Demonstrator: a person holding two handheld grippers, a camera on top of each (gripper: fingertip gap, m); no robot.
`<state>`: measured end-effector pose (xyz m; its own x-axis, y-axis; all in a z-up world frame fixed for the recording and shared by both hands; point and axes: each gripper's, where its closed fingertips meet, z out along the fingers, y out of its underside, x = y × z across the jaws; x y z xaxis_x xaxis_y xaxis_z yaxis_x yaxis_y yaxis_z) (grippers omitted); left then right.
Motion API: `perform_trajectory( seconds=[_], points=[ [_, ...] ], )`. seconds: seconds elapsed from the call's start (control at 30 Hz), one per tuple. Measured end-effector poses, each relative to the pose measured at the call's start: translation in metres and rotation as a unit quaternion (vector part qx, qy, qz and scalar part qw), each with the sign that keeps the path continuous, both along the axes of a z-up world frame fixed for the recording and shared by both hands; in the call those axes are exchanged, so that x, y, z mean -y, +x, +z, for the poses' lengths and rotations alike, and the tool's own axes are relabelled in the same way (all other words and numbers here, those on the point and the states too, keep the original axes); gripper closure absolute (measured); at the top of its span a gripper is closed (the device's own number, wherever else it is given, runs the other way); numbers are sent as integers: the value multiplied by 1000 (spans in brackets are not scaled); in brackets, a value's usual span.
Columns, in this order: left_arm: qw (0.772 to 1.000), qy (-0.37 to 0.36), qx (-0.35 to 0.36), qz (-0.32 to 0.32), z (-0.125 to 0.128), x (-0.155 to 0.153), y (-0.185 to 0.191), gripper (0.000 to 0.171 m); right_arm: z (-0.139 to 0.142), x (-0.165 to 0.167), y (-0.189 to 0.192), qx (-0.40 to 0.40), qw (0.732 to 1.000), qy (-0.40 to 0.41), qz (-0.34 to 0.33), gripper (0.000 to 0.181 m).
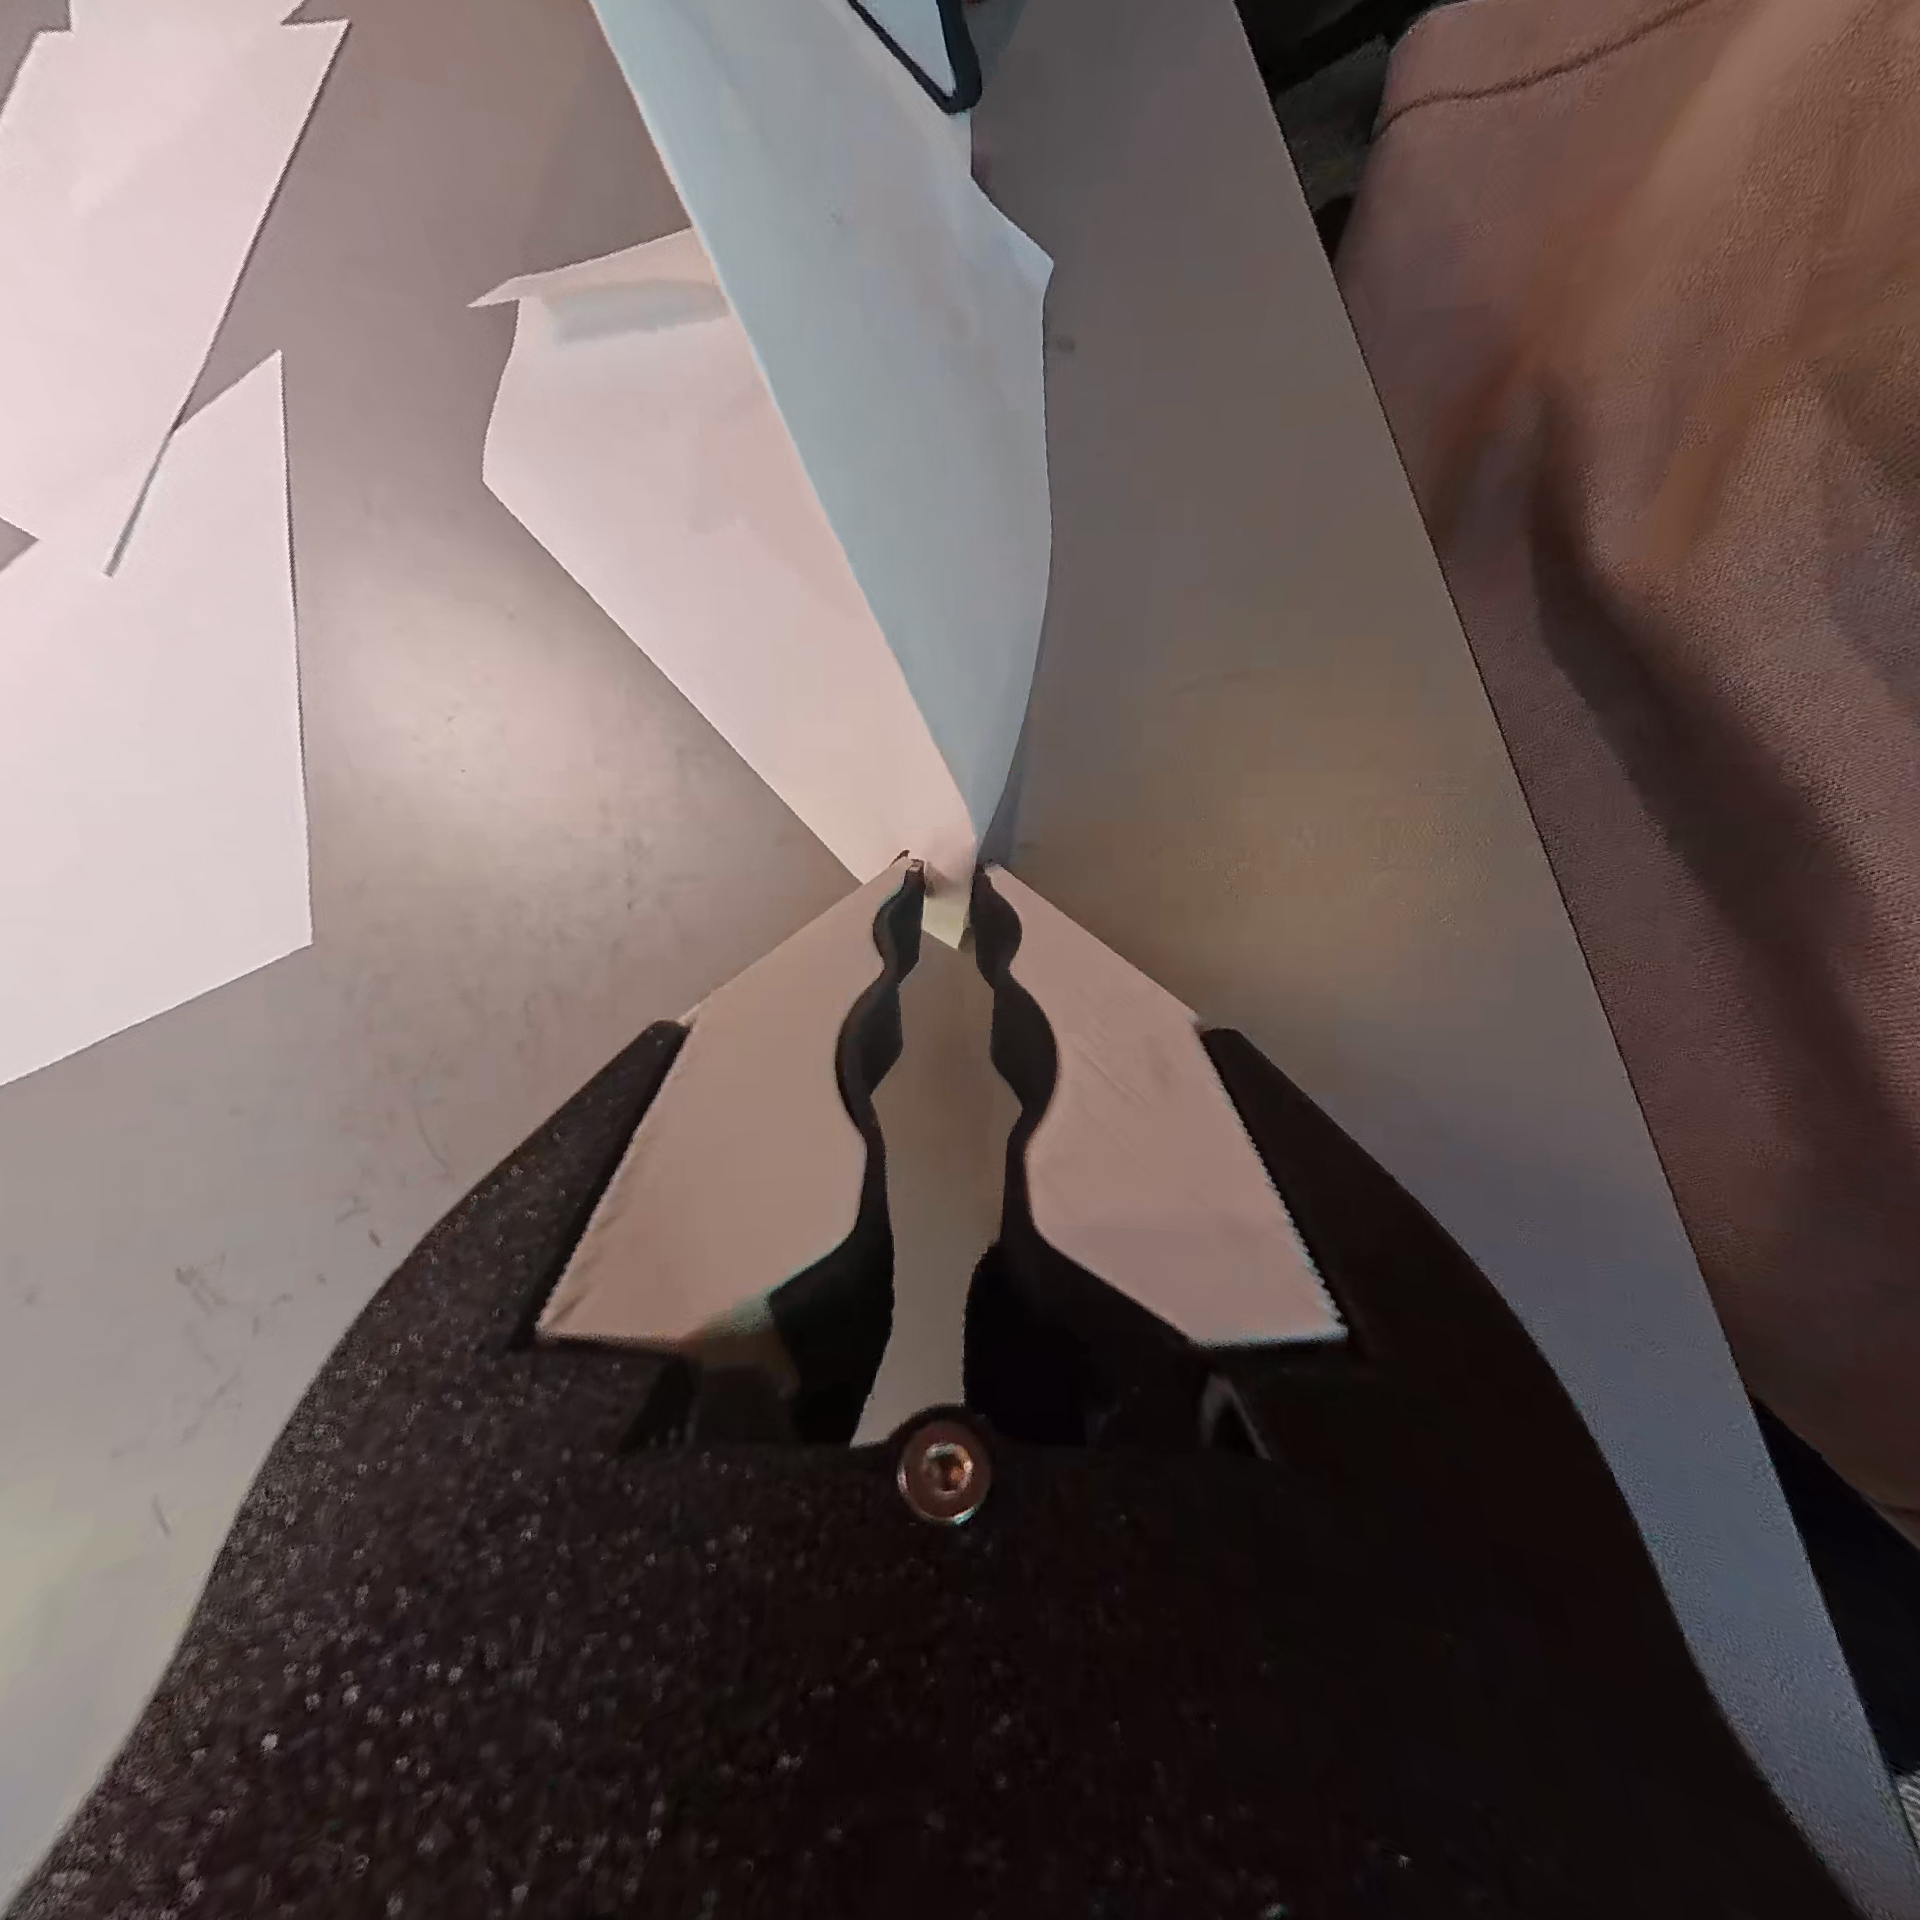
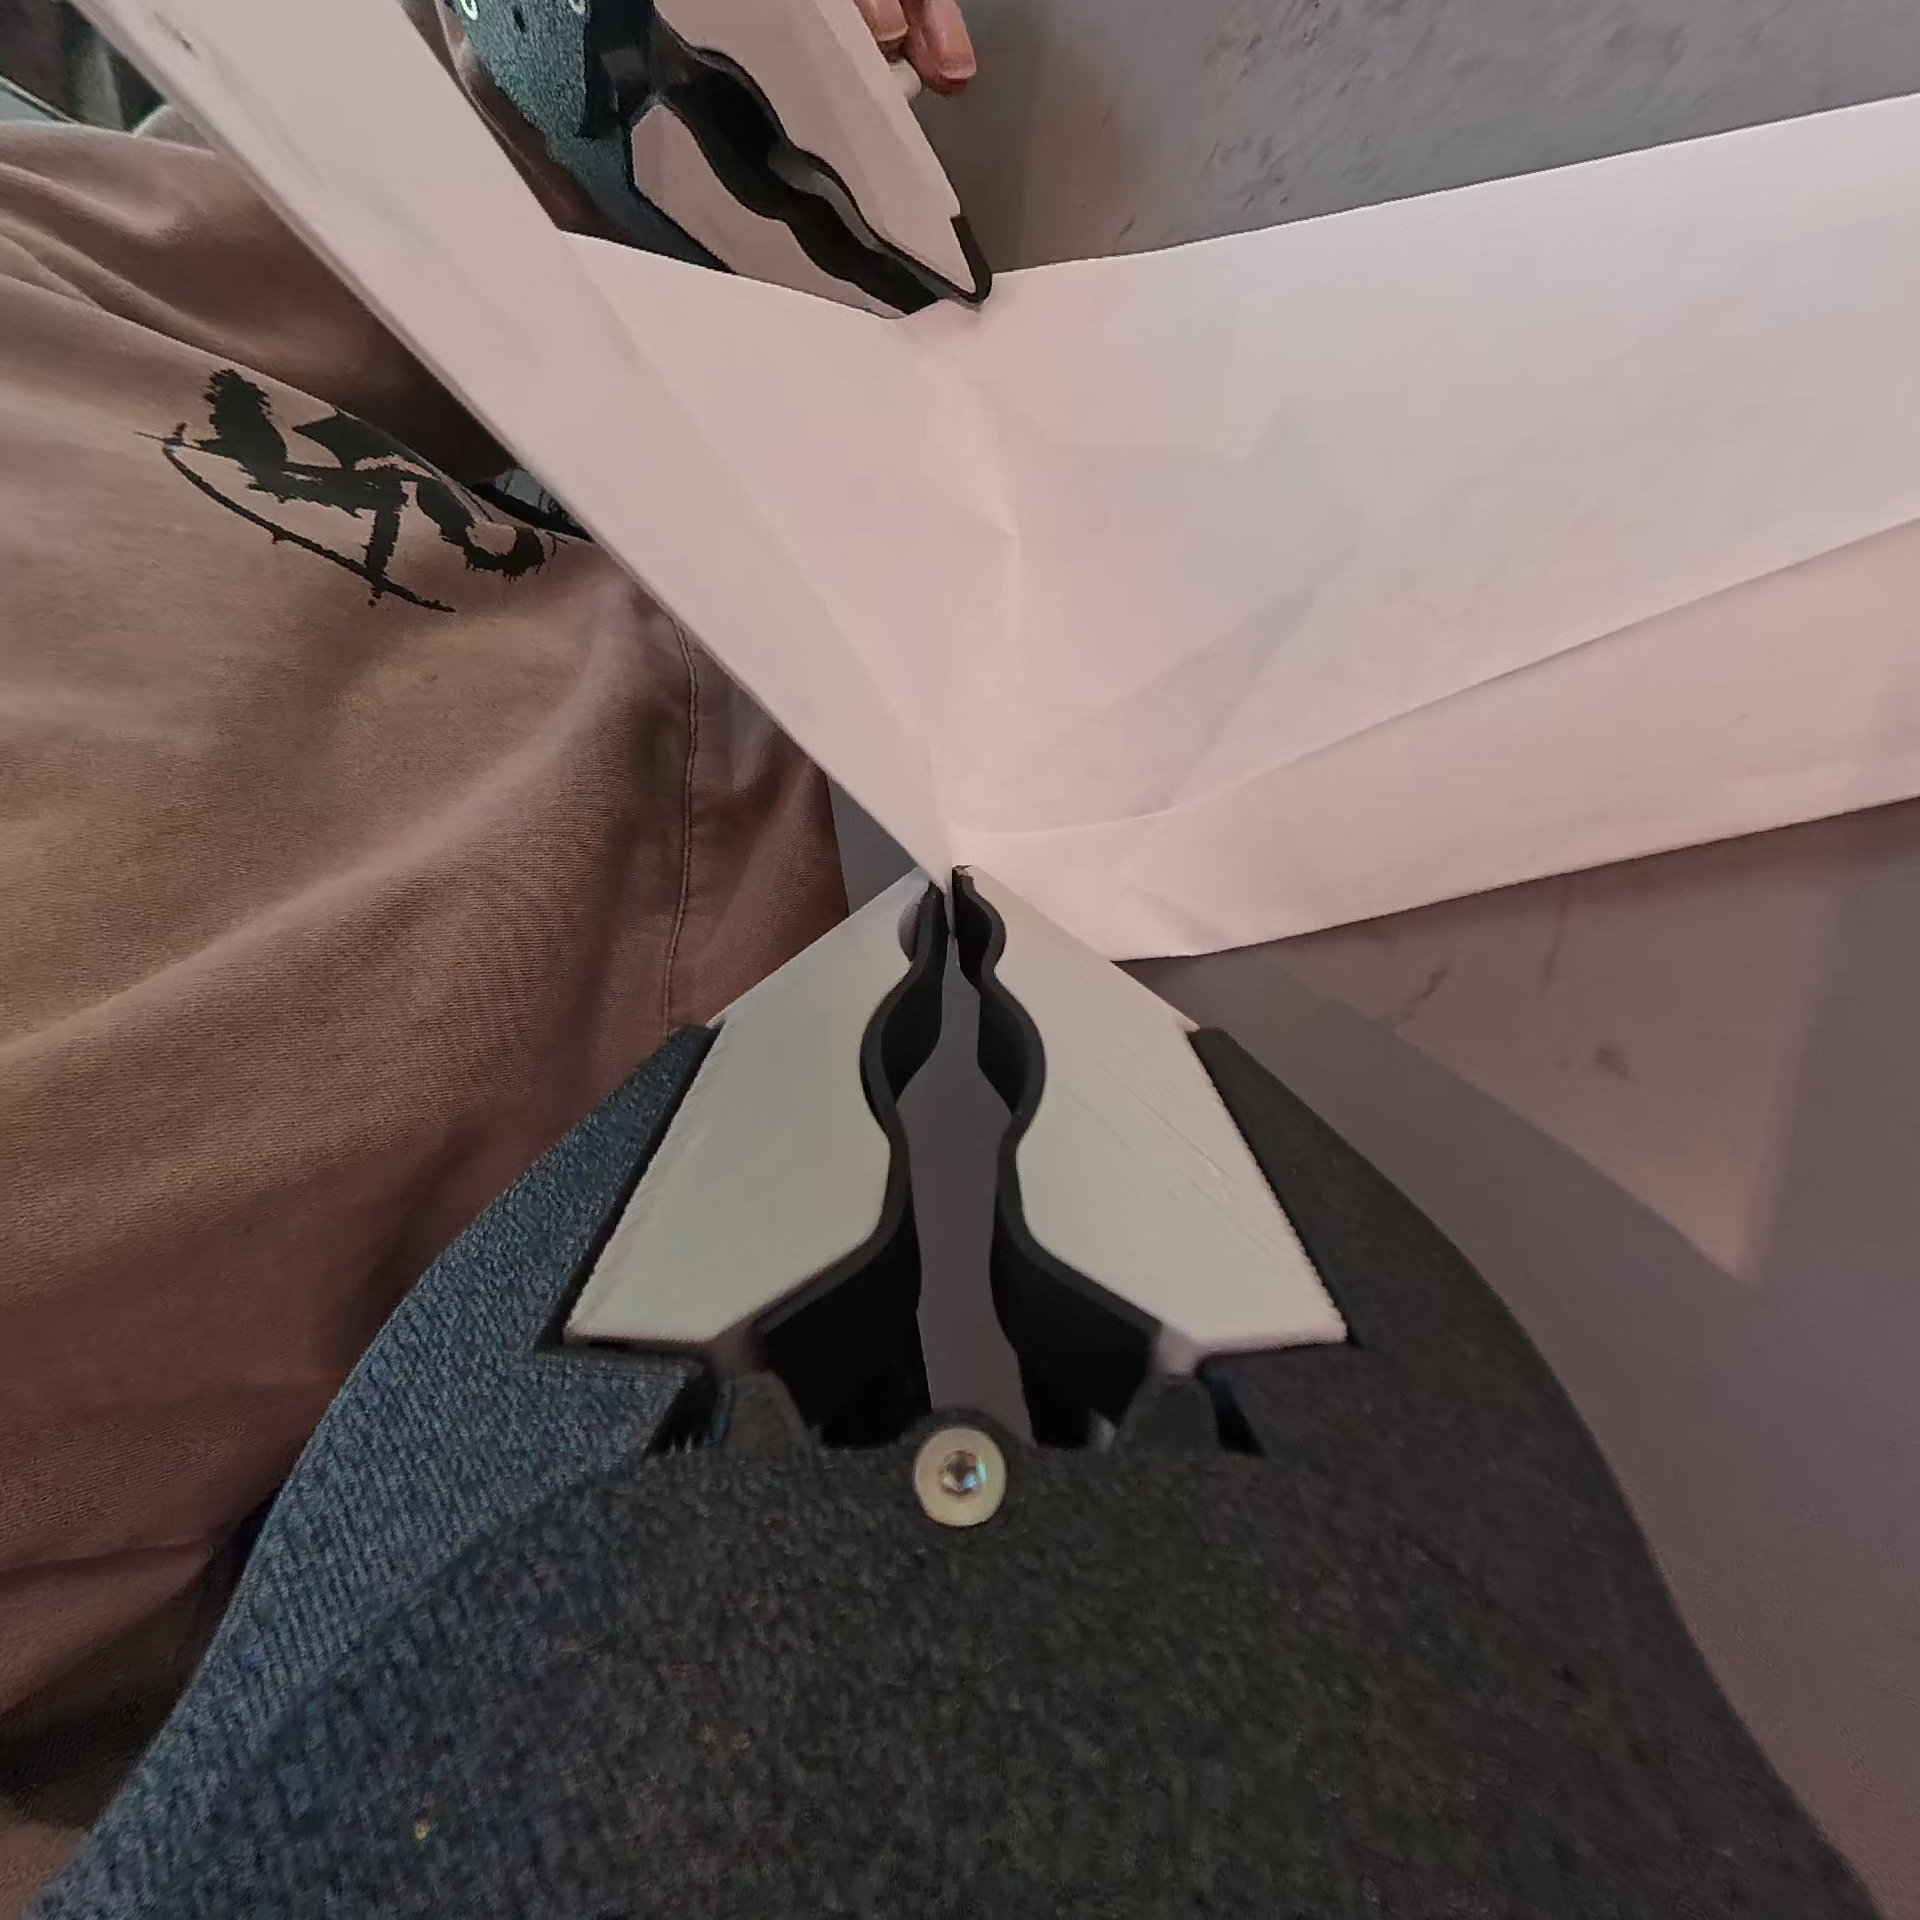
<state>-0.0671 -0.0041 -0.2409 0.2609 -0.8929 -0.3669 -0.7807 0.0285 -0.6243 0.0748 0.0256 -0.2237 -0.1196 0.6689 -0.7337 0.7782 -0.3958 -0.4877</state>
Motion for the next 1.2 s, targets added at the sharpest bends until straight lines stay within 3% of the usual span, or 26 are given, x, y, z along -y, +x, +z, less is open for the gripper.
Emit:
perform_trajectory(
  seconds=[0.3, 0.43, 0.5, 0.53, 0.6, 0.67, 0.73, 0.87, 1.07, 1.2],
  points=[
    [991, 124, -51, -25, 1, 0, 1, 166, -1, -10, -1, -10, 999, 35, -10, 181],
    [989, 134, -58, -3, -2, 1, 2, 169, -2, -12, -1, -14, 998, 59, -7, 181],
    [996, 75, -29, 32, -3, 2, 2, 171, -2, -13, 0, -15, 998, 67, -2, 181],
    [998, 9, -6, 66, -4, 3, 2, 171, -2, -14, -1, -17, 997, 69, -2, 181],
    [977, -161, 41, 133, -4, 10, 0, 171, -2, -14, -4, -20, 997, 69, -5, 181],
    [954, -256, 72, 135, -3, 18, 3, 169, -3, -13, -4, -19, 997, 78, 6, 181],
    [946, -298, 81, 100, -2, 32, 6, 168, -3, -14, -5, -19, 996, 91, 10, 181],
    [929, -323, 120, 135, -1, 27, 5, 169, -4, -13, -5, -19, 995, 94, 13, 181],
    [847, -452, 188, 207, 1, 21, 0, 171, -4, -13, -7, 11, 998, 59, 6, 181],
    [829, -475, 190, 227, 1, 16, -4, 171, -5, -19, -12, 41, 998, 5, -39, 181]
  ],
)
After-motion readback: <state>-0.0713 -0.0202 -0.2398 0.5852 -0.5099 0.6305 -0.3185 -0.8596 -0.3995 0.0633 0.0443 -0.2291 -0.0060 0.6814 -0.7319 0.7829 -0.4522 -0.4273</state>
